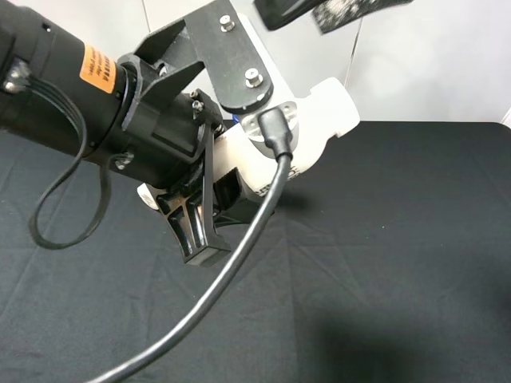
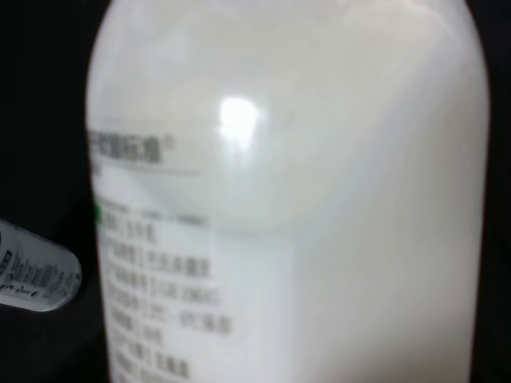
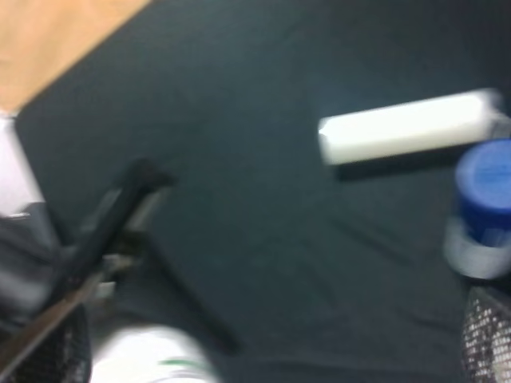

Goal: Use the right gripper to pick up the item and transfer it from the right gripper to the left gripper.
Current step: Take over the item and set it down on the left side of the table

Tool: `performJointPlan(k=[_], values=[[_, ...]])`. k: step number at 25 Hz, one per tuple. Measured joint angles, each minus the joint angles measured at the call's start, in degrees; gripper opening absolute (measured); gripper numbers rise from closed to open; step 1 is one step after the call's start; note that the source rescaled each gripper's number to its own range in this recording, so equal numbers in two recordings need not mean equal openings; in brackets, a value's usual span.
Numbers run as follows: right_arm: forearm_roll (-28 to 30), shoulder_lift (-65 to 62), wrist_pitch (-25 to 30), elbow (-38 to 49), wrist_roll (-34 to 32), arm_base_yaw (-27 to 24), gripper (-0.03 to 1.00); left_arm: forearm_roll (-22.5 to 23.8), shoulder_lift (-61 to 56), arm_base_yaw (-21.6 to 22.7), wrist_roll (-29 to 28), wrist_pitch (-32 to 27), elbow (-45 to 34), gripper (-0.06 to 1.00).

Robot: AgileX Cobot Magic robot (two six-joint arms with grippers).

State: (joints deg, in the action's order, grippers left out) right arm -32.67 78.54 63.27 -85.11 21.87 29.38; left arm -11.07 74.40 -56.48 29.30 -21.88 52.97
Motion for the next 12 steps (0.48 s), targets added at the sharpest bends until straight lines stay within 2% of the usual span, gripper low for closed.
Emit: performJointPlan(k=[5, 12], values=[[11.8, -0.1, 0.7, -1.8, -5.3, 0.0, 1.00, 0.0, 0.0, 0.0, 0.0, 0.0, 0.0, 0.02], [27.0, -4.0, 5.6, -1.9, -10.8, 0.0, 1.00, 0.0, 0.0, 0.0, 0.0, 0.0, 0.0, 0.02]])
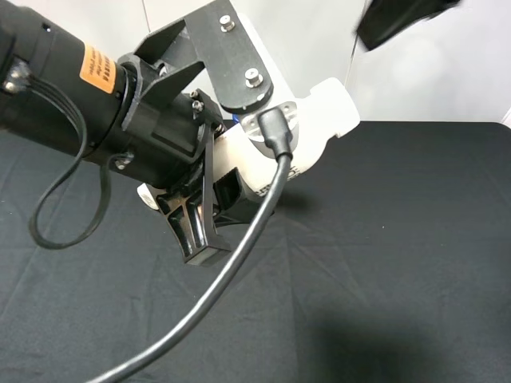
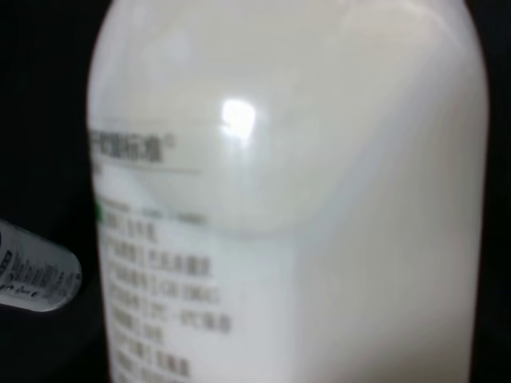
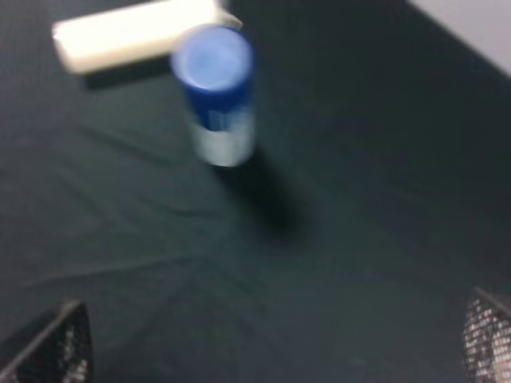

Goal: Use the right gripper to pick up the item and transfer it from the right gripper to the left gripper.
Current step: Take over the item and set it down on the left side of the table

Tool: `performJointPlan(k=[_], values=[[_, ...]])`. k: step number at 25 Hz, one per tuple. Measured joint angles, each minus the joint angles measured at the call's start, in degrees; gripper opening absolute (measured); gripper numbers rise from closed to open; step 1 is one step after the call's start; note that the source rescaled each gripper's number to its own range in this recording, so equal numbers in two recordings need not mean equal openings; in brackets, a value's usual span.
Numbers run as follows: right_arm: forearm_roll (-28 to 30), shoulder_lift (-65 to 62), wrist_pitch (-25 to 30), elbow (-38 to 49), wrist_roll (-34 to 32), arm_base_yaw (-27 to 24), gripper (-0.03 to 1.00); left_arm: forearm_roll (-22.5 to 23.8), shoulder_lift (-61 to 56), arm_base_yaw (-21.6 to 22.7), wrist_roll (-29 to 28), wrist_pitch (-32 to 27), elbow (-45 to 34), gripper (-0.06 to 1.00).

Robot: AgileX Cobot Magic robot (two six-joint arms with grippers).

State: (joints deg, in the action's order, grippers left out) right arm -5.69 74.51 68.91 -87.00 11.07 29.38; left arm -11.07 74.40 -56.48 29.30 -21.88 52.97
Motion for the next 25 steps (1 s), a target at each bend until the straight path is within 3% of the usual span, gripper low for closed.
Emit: performJointPlan(k=[5, 9, 25], values=[[5.7, -6.9, 0.5, 1.4, -5.0, 0.0, 1.00, 0.0, 0.0, 0.0, 0.0, 0.6, 0.0, 0.02], [5.7, -14.6, 0.6, 5.5, -6.5, 0.0, 1.00, 0.0, 0.0, 0.0, 0.0, 1.1, 0.0, 0.02], [6.5, -49.1, 0.9, 34.4, -7.9, 0.0, 1.00, 0.0, 0.0, 0.0, 0.0, 1.1, 0.0, 0.02]])
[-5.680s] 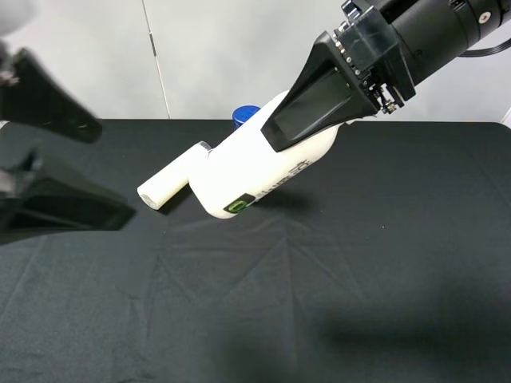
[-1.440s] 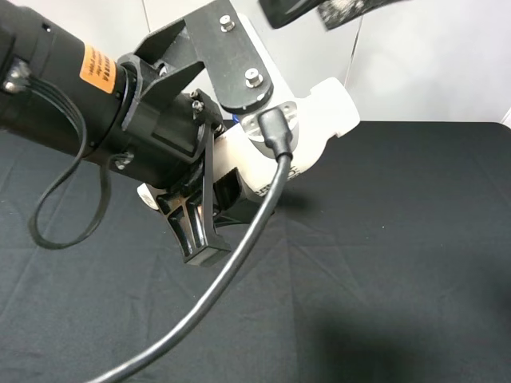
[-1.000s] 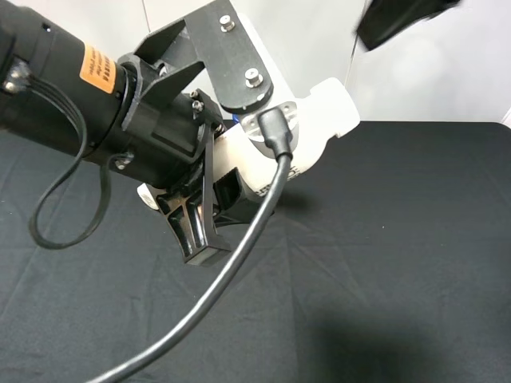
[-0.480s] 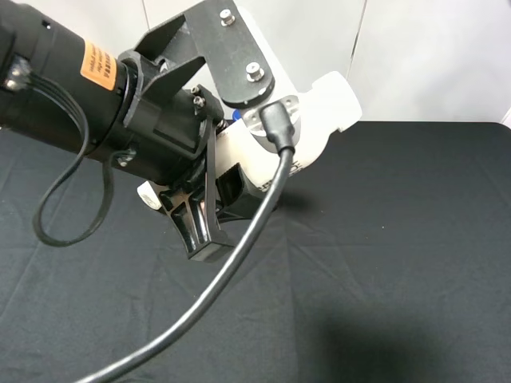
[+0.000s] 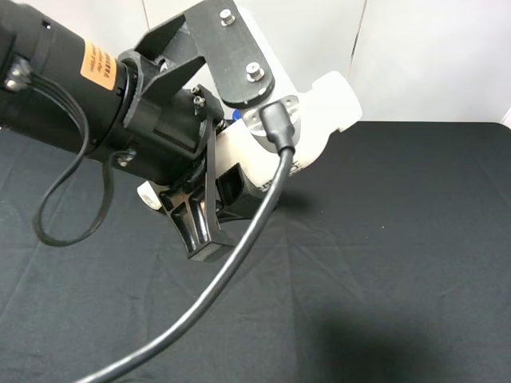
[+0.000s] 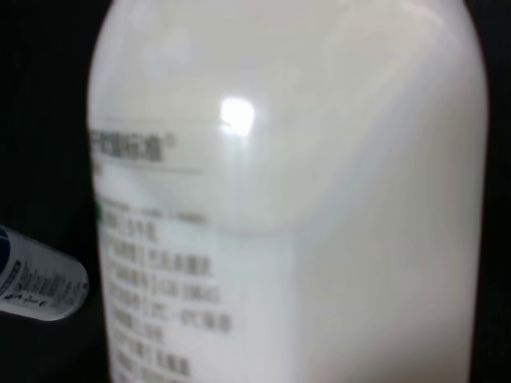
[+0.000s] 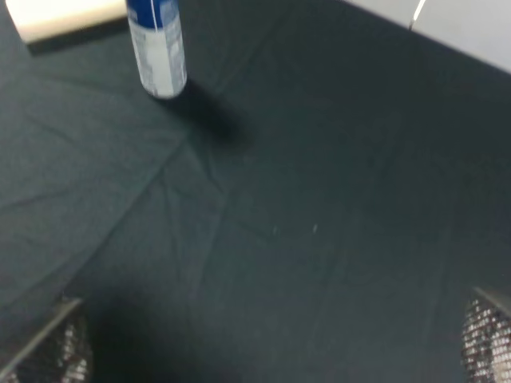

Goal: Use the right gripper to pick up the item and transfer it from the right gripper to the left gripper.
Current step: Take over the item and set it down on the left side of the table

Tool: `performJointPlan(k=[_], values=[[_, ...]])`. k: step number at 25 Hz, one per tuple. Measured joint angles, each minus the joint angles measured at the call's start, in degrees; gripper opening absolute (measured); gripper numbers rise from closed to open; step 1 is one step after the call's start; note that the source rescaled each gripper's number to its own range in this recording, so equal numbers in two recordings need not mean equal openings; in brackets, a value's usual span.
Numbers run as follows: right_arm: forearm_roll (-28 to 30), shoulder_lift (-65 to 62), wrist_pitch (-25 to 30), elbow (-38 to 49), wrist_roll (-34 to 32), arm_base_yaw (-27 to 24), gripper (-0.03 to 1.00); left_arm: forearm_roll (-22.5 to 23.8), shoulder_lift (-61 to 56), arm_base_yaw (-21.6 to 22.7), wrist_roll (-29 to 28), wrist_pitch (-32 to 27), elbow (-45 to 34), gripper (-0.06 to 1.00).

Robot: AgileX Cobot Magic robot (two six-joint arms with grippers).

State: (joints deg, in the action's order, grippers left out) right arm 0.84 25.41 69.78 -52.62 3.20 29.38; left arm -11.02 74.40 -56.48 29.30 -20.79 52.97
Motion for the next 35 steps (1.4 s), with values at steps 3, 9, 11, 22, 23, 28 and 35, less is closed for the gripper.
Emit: performJointPlan(k=[3, 9, 11, 22, 23, 28, 35], values=[[0.0, -5.1, 0.0, 5.4, -0.6, 0.0, 1.00, 0.0, 0.0, 0.0, 0.0, 0.0, 0.0, 0.02], [0.0, -13.4, -1.4, 15.5, -2.1, 0.0, 1.00, 0.0, 0.0, 0.0, 0.0, 0.0, 0.0, 0.02], [0.0, -15.9, -3.8, 19.0, -2.7, 0.0, 1.00, 0.0, 0.0, 0.0, 0.0, 0.0, 0.0, 0.02], [-0.2, -20.0, -10.7, 24.4, -3.7, 0.0, 1.00, 0.0, 0.0, 0.0, 0.0, 0.0, 0.0, 0.02], [-0.2, -20.0, -10.7, 24.5, -3.8, 0.0, 1.00, 0.0, 0.0, 0.0, 0.0, 0.0, 0.0, 0.02], [-0.4, -20.0, -10.7, 24.6, -3.8, 0.0, 1.00, 0.1, 0.0, 0.0, 0.0, 0.0, 0.0, 0.02], [-0.8, -20.0, -10.8, 24.6, -3.8, -1.9, 1.00, 0.2, 0.0, 0.0, 0.0, 0.0, 0.0, 0.02]])
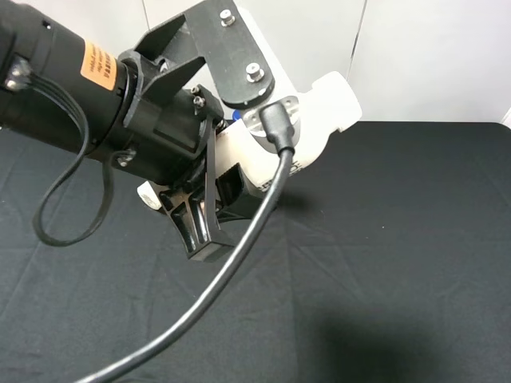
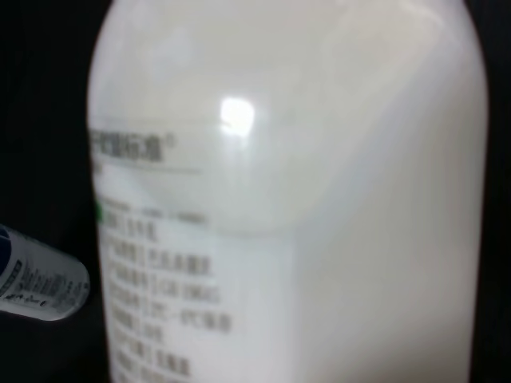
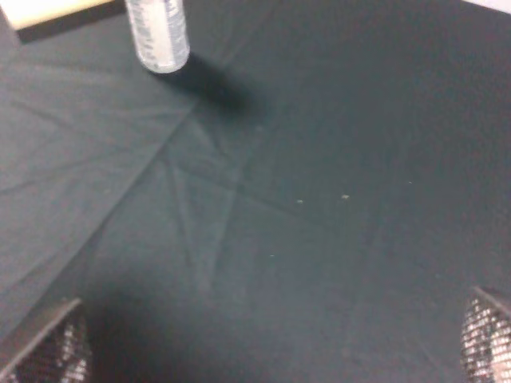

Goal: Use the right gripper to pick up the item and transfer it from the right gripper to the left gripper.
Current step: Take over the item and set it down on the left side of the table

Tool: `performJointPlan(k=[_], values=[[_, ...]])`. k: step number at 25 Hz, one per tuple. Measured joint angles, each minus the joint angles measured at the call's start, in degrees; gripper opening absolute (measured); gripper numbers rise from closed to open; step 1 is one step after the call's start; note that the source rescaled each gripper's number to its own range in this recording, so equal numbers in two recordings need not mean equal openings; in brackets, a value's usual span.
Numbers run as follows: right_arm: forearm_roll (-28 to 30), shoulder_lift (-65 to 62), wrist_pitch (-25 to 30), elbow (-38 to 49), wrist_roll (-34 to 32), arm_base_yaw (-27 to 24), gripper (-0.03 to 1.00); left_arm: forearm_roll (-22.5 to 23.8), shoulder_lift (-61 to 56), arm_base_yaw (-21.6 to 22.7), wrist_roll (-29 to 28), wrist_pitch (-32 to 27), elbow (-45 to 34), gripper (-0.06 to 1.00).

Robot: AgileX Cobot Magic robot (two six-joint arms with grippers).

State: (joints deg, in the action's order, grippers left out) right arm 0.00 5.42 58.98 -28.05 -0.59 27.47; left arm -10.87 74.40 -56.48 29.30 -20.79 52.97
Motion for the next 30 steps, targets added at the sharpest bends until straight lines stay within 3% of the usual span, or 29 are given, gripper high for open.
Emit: performJointPlan(k=[6, 12, 19, 25, 30], values=[[-0.7, -2.8, -0.1, 0.0, 0.0, -11.9, 1.00, 0.0, 0.0, 0.0, 0.0, 0.0, 0.0, 0.02], [-0.7, -5.6, -0.1, 0.0, 0.0, -20.0, 1.00, 0.0, 0.0, 0.0, -0.1, 0.0, 0.0, 0.02], [-1.0, -5.7, -0.1, 0.0, 0.0, -20.9, 1.00, 0.8, 0.0, 1.4, -4.5, 0.1, 0.0, 0.02], [-1.0, -5.7, -0.1, 0.0, 0.0, -20.9, 1.00, 3.6, 0.0, 8.5, -12.7, 0.2, 0.0, 0.02], [-1.0, -5.7, -0.1, 0.0, 0.0, -20.9, 1.00, 3.9, 0.0, 14.4, -14.4, 0.2, 0.0, 0.02]])
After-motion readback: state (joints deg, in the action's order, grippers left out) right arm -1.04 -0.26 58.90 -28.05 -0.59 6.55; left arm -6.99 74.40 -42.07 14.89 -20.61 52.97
